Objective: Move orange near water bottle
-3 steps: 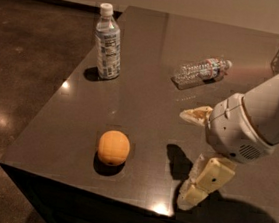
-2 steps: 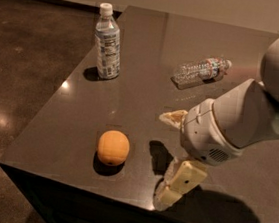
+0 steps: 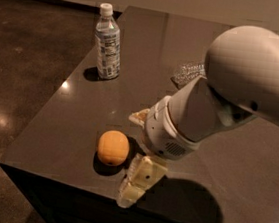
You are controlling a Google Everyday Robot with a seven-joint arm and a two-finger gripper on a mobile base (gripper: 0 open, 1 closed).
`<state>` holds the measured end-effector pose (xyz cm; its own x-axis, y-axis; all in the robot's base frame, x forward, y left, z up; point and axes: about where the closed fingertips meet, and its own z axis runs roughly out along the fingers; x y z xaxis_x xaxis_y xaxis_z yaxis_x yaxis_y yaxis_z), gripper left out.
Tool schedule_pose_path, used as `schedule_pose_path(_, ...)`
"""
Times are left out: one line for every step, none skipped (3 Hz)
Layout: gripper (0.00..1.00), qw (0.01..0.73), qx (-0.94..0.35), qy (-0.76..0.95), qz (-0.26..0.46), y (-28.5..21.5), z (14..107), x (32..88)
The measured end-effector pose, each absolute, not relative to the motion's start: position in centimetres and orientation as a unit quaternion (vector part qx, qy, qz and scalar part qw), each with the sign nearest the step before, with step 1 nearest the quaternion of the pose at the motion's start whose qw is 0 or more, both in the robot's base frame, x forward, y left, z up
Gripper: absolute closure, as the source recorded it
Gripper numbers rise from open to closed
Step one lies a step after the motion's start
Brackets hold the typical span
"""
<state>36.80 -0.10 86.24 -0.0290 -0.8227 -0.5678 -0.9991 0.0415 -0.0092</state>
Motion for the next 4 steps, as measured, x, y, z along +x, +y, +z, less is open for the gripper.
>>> schedule_pose_path(0.0,0.213,-0.66,0.691,0.204,1.5,85.9,37.6)
schedule_pose_path(0.19,0.207,-0.656,0.697,0.201,2.2,85.5,38.5)
schedule_pose_path(0.41,0.204,-0.649,0.702,0.21,2.5,85.6,39.1)
schedule_pose_path(0.64,0.206,-0.639,0.708,0.22,2.2,86.1,39.7)
